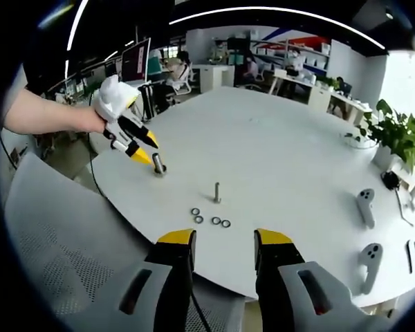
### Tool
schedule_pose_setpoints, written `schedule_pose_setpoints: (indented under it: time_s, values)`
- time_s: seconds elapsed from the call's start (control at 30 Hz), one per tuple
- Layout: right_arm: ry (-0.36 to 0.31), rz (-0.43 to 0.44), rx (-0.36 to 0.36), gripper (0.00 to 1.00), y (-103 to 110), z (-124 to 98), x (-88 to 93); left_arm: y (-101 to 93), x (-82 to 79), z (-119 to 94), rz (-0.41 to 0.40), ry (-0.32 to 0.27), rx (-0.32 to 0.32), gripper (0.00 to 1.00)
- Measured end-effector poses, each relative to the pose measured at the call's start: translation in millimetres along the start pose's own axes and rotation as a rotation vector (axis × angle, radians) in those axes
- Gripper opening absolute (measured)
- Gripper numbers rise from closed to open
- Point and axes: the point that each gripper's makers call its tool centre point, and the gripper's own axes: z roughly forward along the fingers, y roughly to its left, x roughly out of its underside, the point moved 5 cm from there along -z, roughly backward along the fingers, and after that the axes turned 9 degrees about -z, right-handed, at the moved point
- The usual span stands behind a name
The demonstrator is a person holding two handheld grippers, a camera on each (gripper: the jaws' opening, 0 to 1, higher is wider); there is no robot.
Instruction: Place the washer onto the threaded stud by aligning its center hole with the stud, sliding it down to the base, and recovering from edge contact or off-axis alignment until the washer reaches the visible bottom stop.
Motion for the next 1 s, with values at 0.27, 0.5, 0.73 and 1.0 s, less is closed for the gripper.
schedule_pose_setpoints:
  time_s: [0.27, 0.5, 0.73, 1.0]
  values:
    - [-0.002, -0.002, 0.003, 0.36, -0.3, -0.6, 0.1, -20.7, 2.8, -36.4, -0.139, -0.127, 0.028, 0.33]
    - [0.007, -0.001, -0.001, 0.36, 0.7, -0.4, 1.5, -41.9, 13.6, -55.4, -0.234, -0.200, 0.049, 0.33]
    - [0.016, -0.013, -0.013, 0.36, 4.0, 0.5, 1.6, -69.1, 13.3, -79.6, -0.271, -0.259, 0.071, 0.33]
    - [0.028, -0.012, -0.031, 0.36, 6.4, 2.1, 2.9, -83.2, 10.6, -105.7, -0.278, -0.308, 0.056, 0.34]
